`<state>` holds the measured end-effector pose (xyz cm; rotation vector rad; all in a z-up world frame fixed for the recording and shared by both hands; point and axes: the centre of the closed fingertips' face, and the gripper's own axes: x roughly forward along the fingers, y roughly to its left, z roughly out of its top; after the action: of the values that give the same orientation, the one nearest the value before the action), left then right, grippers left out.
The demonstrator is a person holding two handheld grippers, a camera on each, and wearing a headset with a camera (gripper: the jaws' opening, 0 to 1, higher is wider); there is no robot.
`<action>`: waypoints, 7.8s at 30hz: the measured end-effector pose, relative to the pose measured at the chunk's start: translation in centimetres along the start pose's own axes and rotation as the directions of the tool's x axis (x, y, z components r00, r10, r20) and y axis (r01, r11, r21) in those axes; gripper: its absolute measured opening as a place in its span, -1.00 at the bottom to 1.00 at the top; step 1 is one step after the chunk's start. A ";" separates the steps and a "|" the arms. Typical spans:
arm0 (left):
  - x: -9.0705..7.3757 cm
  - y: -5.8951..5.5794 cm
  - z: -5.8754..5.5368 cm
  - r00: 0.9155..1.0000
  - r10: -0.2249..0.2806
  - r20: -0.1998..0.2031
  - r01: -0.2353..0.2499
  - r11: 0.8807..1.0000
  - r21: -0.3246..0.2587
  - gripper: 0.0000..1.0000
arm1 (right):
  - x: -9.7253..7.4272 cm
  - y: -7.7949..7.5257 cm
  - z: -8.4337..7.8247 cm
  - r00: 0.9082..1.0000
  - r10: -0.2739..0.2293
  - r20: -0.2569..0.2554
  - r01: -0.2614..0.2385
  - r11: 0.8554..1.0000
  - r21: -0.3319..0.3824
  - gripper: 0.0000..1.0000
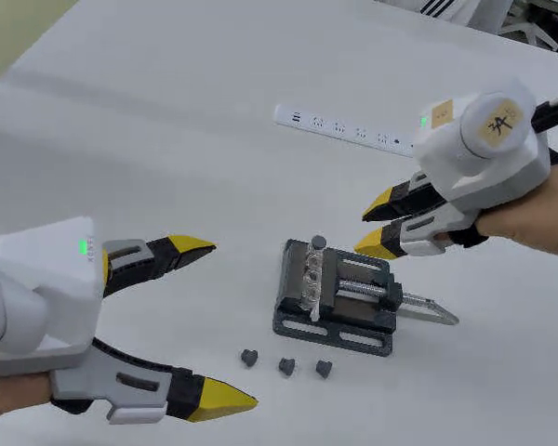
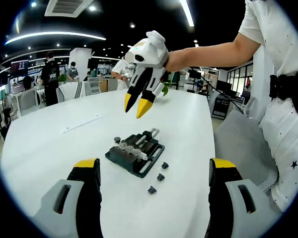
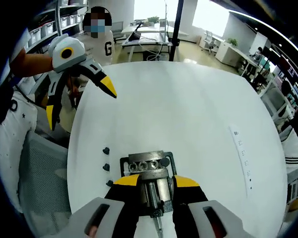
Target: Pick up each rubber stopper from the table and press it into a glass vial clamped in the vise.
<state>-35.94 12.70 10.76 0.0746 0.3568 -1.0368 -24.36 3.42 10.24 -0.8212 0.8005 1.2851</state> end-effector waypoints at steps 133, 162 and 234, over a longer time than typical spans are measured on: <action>7.1 -8.7 3.4 0.911 -0.355 -0.209 0.321 0.930 -0.178 -0.93 | -5.4 14.5 0.3 0.892 0.169 0.420 -0.212 0.976 0.058 -0.70; 6.8 -8.9 4.3 0.908 -0.363 -0.207 0.339 0.930 -0.145 -0.93 | -5.6 14.7 0.4 0.884 0.186 0.428 -0.224 0.974 0.041 -0.81; 6.0 -8.6 5.3 0.916 -0.368 -0.158 0.358 0.930 -0.088 -0.92 | -6.4 14.7 1.6 0.849 0.230 0.476 -0.311 0.946 0.097 -0.93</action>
<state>-39.17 2.14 14.76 0.0468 0.5734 -1.3923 -39.56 3.20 15.55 -0.2433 0.6418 1.5608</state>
